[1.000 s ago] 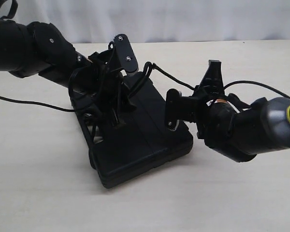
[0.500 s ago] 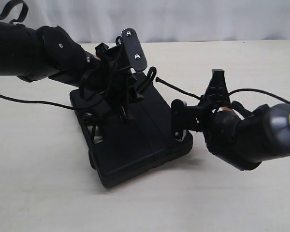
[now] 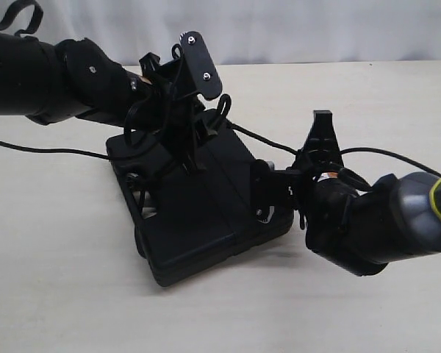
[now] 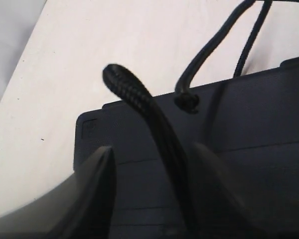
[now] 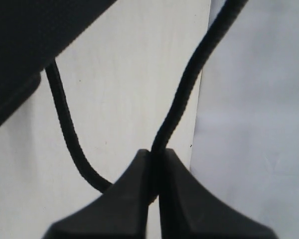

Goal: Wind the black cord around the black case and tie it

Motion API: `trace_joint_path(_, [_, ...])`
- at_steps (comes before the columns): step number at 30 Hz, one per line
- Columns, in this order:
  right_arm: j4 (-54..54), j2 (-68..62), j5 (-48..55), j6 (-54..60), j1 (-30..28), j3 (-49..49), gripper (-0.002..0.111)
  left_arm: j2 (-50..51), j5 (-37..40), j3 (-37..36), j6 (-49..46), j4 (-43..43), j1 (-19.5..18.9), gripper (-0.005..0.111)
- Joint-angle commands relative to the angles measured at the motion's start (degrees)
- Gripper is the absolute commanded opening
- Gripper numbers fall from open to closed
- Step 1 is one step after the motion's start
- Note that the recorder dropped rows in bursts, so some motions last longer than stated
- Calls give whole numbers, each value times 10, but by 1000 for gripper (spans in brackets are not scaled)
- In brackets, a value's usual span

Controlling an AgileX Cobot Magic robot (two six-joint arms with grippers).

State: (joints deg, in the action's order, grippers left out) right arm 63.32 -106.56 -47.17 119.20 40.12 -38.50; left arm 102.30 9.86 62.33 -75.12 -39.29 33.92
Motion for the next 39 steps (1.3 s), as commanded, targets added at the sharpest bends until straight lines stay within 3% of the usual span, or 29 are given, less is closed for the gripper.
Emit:
trace_joint_path(1, [2, 1, -7, -2, 0, 3, 4, 11, -4, 2, 3, -3, 1, 44])
trace_joint_path(12, [-30, 1, 8, -2, 0, 2, 4, 46, 9, 2, 3, -3, 1, 44])
trace_joint_path(26, [-40, 1, 16, -16, -1, -8, 4, 46, 33, 2, 3, -2, 1, 0])
trace_joint_path(39, [-33, 1, 32, -65, -32, -38, 4, 34, -32, 2, 19, 1, 1, 0])
